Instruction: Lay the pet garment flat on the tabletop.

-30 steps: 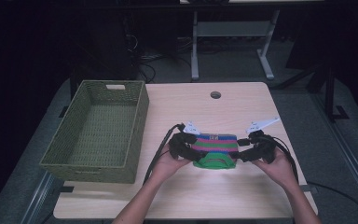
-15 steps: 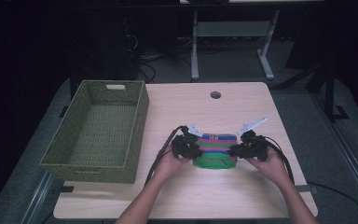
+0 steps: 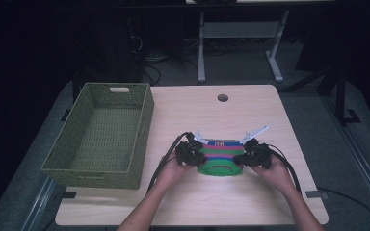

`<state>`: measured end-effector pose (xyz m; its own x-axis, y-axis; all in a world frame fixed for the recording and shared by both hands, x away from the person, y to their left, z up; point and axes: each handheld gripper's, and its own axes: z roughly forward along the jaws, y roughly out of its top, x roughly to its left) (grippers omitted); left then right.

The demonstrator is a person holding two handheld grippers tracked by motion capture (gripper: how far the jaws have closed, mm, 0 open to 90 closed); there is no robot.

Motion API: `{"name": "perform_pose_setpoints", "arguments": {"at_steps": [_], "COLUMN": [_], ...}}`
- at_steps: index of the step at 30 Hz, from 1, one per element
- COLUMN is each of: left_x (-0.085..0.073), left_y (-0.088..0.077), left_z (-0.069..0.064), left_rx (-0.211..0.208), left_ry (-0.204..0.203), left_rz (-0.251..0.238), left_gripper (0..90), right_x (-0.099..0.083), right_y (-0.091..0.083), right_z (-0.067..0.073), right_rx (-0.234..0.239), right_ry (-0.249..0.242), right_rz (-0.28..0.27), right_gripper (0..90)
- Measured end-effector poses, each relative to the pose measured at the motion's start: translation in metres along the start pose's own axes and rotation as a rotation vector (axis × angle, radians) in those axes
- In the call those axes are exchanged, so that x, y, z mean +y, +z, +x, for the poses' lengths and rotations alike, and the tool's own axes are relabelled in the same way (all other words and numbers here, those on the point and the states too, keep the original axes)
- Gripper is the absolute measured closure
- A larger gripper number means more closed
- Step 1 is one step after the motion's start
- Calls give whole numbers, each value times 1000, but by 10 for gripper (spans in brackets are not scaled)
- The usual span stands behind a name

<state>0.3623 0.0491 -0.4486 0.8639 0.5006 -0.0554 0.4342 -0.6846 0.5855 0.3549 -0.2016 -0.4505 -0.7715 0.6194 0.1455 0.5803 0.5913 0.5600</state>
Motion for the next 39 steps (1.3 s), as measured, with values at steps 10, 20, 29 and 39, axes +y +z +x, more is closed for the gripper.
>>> {"name": "perform_pose_setpoints", "arguments": {"at_steps": [10, 20, 29, 39], "left_x": [-13, -25, -33, -37], "left_y": [-9, -17, -20, -22], "left_z": [-11, -20, -25, -32], "left_rx": [-7, -31, -52, -66], "left_ry": [33, 46, 48, 56], "left_rz": [-3, -6, -26, -30], "left_gripper": [755, 734, 713, 702], "right_x": [-2, -9, -18, -26], "right_y": [1, -2, -5, -8], "right_z": [12, 26, 36, 45], "right_rx": [13, 43, 45, 47], "right_ry": [-35, -56, -60, -70], "right_rz": [4, 12, -6, -18], "right_gripper": [861, 819, 806, 794]}}
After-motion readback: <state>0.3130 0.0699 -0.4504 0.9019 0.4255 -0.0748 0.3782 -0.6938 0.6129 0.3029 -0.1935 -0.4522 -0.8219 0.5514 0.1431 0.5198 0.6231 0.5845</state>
